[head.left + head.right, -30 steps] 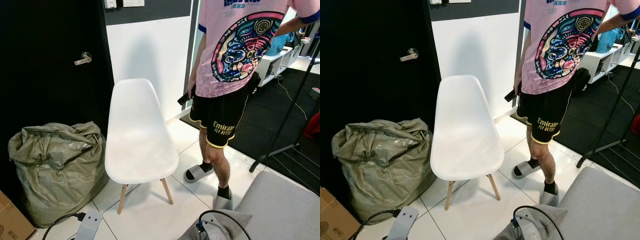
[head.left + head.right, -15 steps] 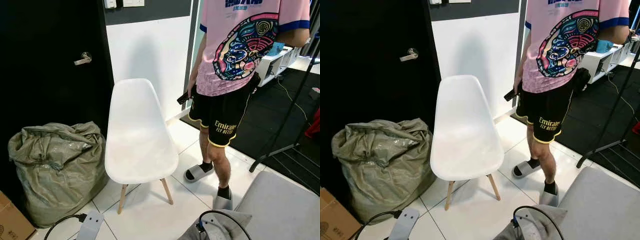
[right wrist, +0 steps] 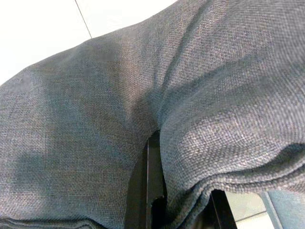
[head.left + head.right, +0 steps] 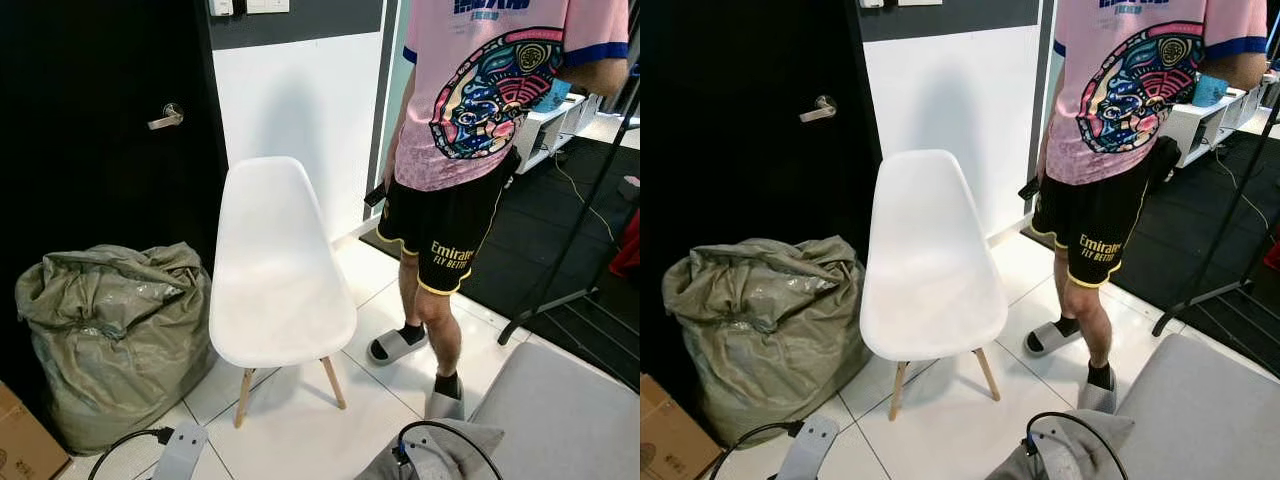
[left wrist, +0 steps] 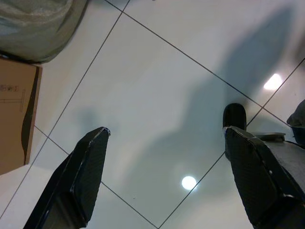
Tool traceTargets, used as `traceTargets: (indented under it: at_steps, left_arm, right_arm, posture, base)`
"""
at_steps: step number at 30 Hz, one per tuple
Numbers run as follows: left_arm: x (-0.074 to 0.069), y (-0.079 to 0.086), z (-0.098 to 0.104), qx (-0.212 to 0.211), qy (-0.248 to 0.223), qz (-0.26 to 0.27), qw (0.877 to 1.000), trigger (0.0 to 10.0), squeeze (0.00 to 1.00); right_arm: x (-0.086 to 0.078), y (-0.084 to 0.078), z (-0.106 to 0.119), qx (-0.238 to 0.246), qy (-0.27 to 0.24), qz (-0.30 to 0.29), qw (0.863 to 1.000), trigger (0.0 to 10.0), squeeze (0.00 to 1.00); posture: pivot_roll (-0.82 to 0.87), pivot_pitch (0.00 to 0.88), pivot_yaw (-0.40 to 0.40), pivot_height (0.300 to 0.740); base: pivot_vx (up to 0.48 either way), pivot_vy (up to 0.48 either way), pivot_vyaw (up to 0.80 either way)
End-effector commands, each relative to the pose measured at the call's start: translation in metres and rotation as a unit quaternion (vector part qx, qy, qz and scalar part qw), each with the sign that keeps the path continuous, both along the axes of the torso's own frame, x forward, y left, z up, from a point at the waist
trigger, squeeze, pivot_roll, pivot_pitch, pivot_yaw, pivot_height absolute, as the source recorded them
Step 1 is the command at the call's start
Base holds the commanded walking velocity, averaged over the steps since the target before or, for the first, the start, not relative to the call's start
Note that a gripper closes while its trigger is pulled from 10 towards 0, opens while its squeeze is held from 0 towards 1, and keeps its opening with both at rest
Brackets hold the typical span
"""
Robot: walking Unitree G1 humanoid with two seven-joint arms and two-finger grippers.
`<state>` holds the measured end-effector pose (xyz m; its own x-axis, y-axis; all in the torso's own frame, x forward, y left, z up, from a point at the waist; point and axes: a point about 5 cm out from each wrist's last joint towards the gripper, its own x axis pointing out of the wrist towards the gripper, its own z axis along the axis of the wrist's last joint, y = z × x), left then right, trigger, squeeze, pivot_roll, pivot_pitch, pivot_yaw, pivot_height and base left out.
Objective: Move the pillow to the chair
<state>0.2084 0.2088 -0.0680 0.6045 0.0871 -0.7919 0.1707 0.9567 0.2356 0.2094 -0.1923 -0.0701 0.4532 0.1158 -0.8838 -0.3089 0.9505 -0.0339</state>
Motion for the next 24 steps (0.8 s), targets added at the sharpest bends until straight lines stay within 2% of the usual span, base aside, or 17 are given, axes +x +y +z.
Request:
traceTargets:
  at_steps: [1,6,7,9,11,12,14,15,16,18,19,20,21,23,24]
  left_arm:
    - [0.001,0.001,0.001,0.001,-0.002,0.001,1.0,10.0,0.0]
    - [0.003,0.004,0.003,0.001,-0.005,0.005,1.0,10.0,0.0]
    - [0.003,0.006,0.003,0.001,-0.008,0.01,1.0,10.0,0.0]
    - [0.003,0.006,0.003,0.001,-0.008,0.01,1.0,10.0,0.0]
    - [0.005,0.011,0.005,-0.005,-0.019,0.03,0.999,10.0,0.0]
    - [0.005,0.011,0.005,-0.005,-0.019,0.03,0.999,10.0,0.0]
    - [0.006,0.017,0.008,-0.019,-0.037,0.065,0.997,10.0,0.0]
    - [0.006,0.017,0.008,-0.019,-0.037,0.065,0.997,10.0,0.0]
    - [0.009,0.021,0.01,-0.025,-0.049,0.083,0.995,10.0,0.0]
    - [0.009,0.021,0.01,-0.025,-0.049,0.083,0.995,10.0,0.0]
    - [0.011,0.024,0.013,-0.03,-0.058,0.097,0.993,10.0,0.0]
    - [0.012,0.026,0.015,-0.034,-0.066,0.107,0.991,10.0,0.0]
    - [0.014,0.028,0.016,-0.036,-0.072,0.113,0.99,10.0,0.0]
    - [0.014,0.028,0.016,-0.036,-0.072,0.113,0.99,10.0,0.0]
    - [0.016,0.028,0.018,-0.036,-0.076,0.111,0.99,10.0,0.0]
  right_arm:
    - [0.004,-0.006,0.003,0.0,-0.023,-0.018,1.0,10.0,0.0]
    - [0.009,-0.003,0.006,0.022,-0.064,-0.048,0.997,10.0,0.0]
    - [0.011,-0.003,0.008,0.032,-0.094,-0.075,0.992,10.0,0.0]
    - [0.011,-0.003,0.008,0.032,-0.094,-0.075,0.992,10.0,0.0]
    - [0.015,-0.004,0.012,0.046,-0.145,-0.137,0.979,10.0,0.0]
    - [0.015,-0.004,0.012,0.046,-0.145,-0.137,0.979,10.0,0.0]
    - [0.016,-0.005,0.015,0.077,-0.175,-0.197,0.961,10.0,0.0]
    - [0.016,-0.005,0.015,0.077,-0.175,-0.197,0.961,10.0,0.0]
    - [0.052,-0.016,0.041,0.129,-0.214,-0.234,0.94,10.0,0.0]
    - [0.052,-0.016,0.041,0.129,-0.214,-0.234,0.94,10.0,0.0]
    - [0.083,-0.02,0.069,0.198,-0.247,-0.255,0.914,10.0,0.0]
    - [0.107,-0.018,0.095,0.261,-0.276,-0.248,0.891,10.0,0.0]
    - [0.125,-0.008,0.117,0.327,-0.297,-0.22,0.87,10.0,0.0]
    - [0.125,-0.008,0.117,0.327,-0.297,-0.22,0.87,10.0,0.0]
    - [0.139,0.014,0.139,0.4,-0.309,-0.159,0.848,10.0,0.0]
  posture:
    - [-0.1,0.0,-0.052,0.74]
    - [-0.11,0.0,-0.037,0.74]
    - [-0.11,0.0,-0.028,0.74]
    - [-0.11,0.0,-0.028,0.74]
    - [-0.1,0.0,-0.029,0.74]
    - [-0.1,0.0,-0.029,0.74]
    - [-0.1,0.0,-0.027,0.74]
    - [-0.1,0.0,-0.027,0.74]
    - [-0.1,0.0,-0.024,0.74]
    - [-0.1,0.0,-0.024,0.74]
    - [-0.1,0.015,-0.029,0.74]
    - [-0.1,0.0,-0.027,0.74]
    - [-0.11,0.004,-0.026,0.74]
    - [-0.11,0.004,-0.026,0.74]
    - [-0.11,0.02,-0.029,0.74]
  base:
    - [0.0,0.0,0.0]
    - [0.0,0.0,0.0]
    - [0.0,0.0,0.0]
    - [0.0,0.0,0.0]
    - [0.0,0.0,0.0]
    - [0.0,0.0,0.0]
    - [0.0,0.0,0.0]
    - [0.0,0.0,0.0]
    - [0.0,0.0,0.0]
    - [0.0,0.0,0.0]
    - [0.0,0.0,0.0]
    - [0.0,0.0,0.0]
    - [0.0,0.0,0.0]
    - [0.0,0.0,0.0]
    - [0.0,0.0,0.0]
